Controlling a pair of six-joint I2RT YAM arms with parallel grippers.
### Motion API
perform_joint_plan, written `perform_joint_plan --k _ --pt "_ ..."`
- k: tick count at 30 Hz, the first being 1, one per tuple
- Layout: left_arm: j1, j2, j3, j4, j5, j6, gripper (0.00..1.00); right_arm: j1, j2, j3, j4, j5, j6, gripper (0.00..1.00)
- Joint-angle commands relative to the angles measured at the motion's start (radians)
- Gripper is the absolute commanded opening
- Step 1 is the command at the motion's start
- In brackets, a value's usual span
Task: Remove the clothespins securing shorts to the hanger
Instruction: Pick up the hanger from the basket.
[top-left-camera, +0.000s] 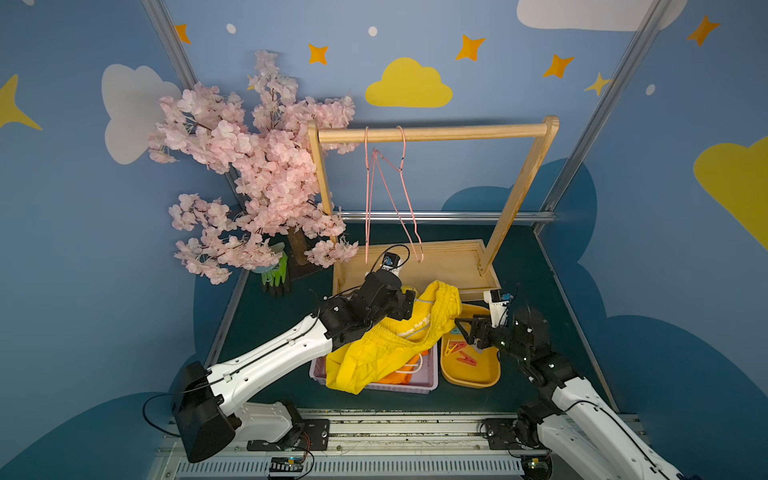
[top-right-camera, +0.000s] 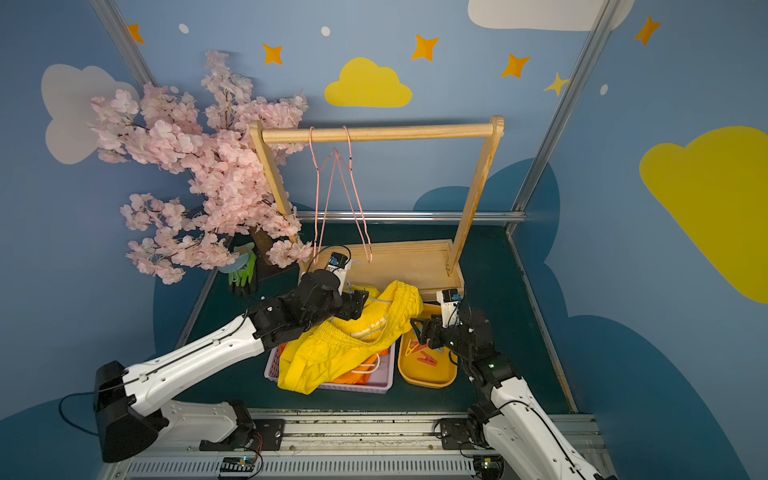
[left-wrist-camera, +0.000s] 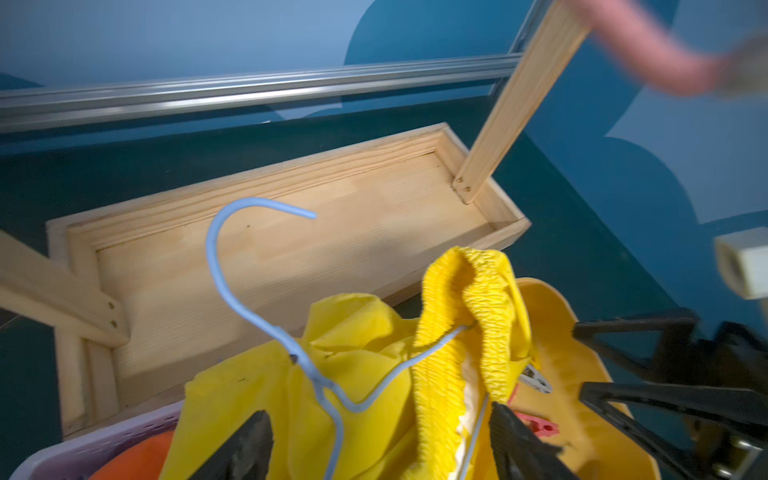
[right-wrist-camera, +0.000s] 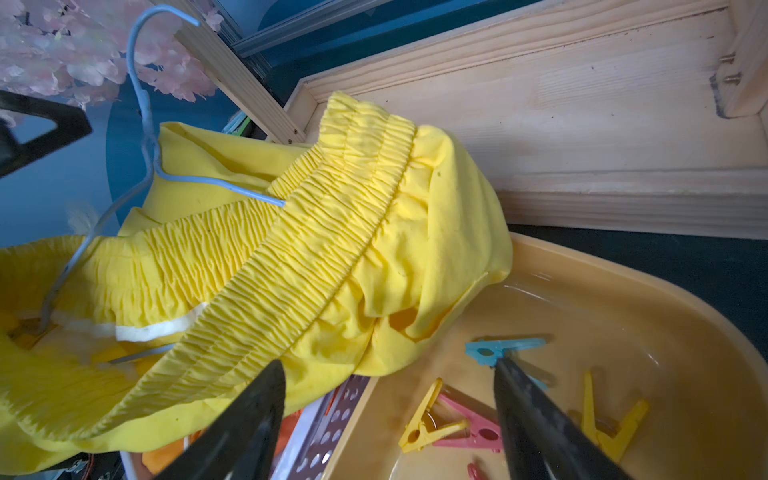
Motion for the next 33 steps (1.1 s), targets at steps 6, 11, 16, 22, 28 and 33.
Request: perform_joint_plan --k 6,11,16,22,28,33 --pt "0.075 0.029 0.035 -0.061 -0.032 -0.011 0.82 -0.007 -0.016 0.025 0.032 -0.008 0.019 0.79" --pt "0.125 0.043 0.012 0.013 0.018 -0.01 0.82 -0.009 -0.048 0.014 0.012 0.001 0.023 0.79" --pt "0.142 0.084 0.02 0.068 0.086 -0.012 0.81 -0.016 -0.06 0.014 -0.003 0.009 0.015 0.79" --pt "0.142 0.127 0.036 0.086 0.089 -0.018 0.76 -0.023 -0.038 0.014 0.002 0.0 0.016 0.79" --pt "0.144 0.123 0.026 0.118 0.082 -0.019 0.51 -0.027 -0.04 0.009 0.002 0.003 0.016 0.79" --pt "0.142 0.089 -0.007 0.177 0.088 0.01 0.17 -0.027 -0.04 0.013 -0.005 0.006 0.013 0.78"
